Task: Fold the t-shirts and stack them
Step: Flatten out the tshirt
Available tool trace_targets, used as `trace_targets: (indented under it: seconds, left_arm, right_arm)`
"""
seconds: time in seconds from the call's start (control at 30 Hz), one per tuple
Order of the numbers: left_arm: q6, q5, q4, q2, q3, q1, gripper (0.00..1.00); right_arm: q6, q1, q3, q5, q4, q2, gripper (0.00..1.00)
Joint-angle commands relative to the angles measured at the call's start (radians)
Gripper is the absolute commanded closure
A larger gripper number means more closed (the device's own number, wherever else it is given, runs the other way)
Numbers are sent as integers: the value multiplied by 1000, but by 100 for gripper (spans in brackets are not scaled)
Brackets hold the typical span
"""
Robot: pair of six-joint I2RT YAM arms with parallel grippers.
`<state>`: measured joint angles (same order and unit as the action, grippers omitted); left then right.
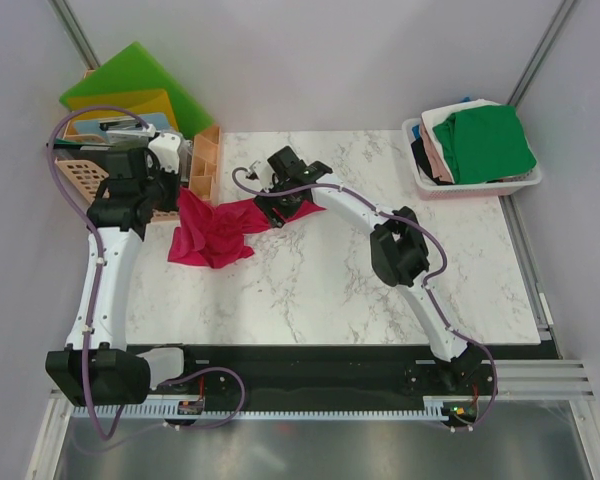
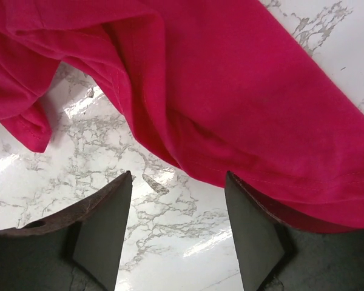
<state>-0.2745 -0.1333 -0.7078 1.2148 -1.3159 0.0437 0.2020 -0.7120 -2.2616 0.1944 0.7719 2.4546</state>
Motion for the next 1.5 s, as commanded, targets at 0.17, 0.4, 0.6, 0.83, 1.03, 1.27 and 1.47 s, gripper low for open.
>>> trace_targets:
  seconds: [0.17, 0.4, 0.6, 0.83, 1.03, 1.27, 1.47]
  left_arm:
    - [24, -5, 42, -23, 33, 1, 98]
    - [20, -5, 47, -23, 40, -1, 98]
    - [17, -8, 50, -18, 46, 1, 98]
    - [12, -22, 54, -11, 70, 1, 98]
    - [1, -66, 64, -12, 86, 2, 98]
    - [-60, -112, 67, -46, 121, -31, 98]
    - [-48, -115, 76, -35, 104, -114, 98]
  right_arm:
    - [-33, -27, 16, 13, -103, 26, 32]
    - [-64, -30, 31, 40, -144, 67, 37]
    - [-65, -29, 76, 19, -164, 54, 100]
    - [-58, -6, 264, -23, -243, -164, 100]
    - [-49, 63, 477, -47, -249, -472, 100]
    - [-38, 256, 641, -58, -224, -827, 100]
    - [-6, 473, 758, -33, -191, -1075, 100]
